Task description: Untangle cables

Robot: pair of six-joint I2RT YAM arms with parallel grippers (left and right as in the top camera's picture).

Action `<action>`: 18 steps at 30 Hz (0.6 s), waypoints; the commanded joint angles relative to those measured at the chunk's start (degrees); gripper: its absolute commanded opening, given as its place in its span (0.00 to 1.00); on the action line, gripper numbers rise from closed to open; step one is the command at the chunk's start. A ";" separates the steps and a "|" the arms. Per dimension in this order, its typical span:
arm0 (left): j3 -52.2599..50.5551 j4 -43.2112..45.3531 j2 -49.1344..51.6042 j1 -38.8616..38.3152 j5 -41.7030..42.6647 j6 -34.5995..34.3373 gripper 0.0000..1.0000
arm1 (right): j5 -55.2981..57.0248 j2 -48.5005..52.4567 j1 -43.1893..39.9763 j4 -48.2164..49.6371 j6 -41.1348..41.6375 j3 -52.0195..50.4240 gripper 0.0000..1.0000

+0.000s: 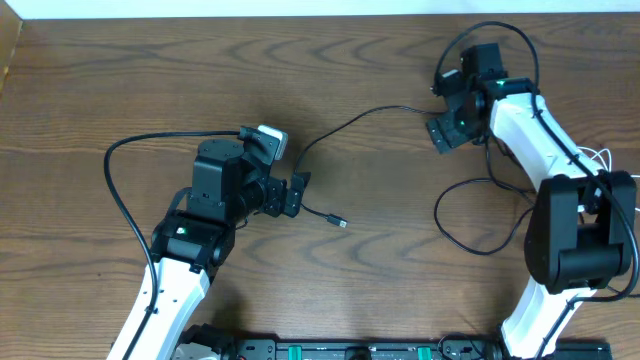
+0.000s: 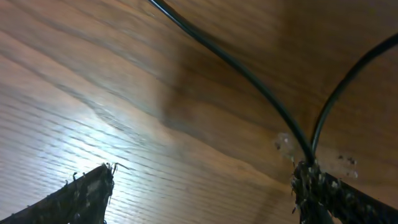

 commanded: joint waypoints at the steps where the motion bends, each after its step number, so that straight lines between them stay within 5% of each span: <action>1: 0.22 -0.13 0.33 0.20 0.85 0.74 0.99 | -1.11 1.18 -0.52 -0.31 -0.07 -0.63 0.89; 13: 0.22 -0.13 0.33 0.20 0.85 0.74 0.99 | -9.27 1.18 -0.48 7.72 -0.35 -0.61 0.87; 18: 0.22 -0.13 0.33 0.20 0.85 0.74 0.99 | 0.68 1.18 -0.52 8.44 -0.22 -0.63 0.83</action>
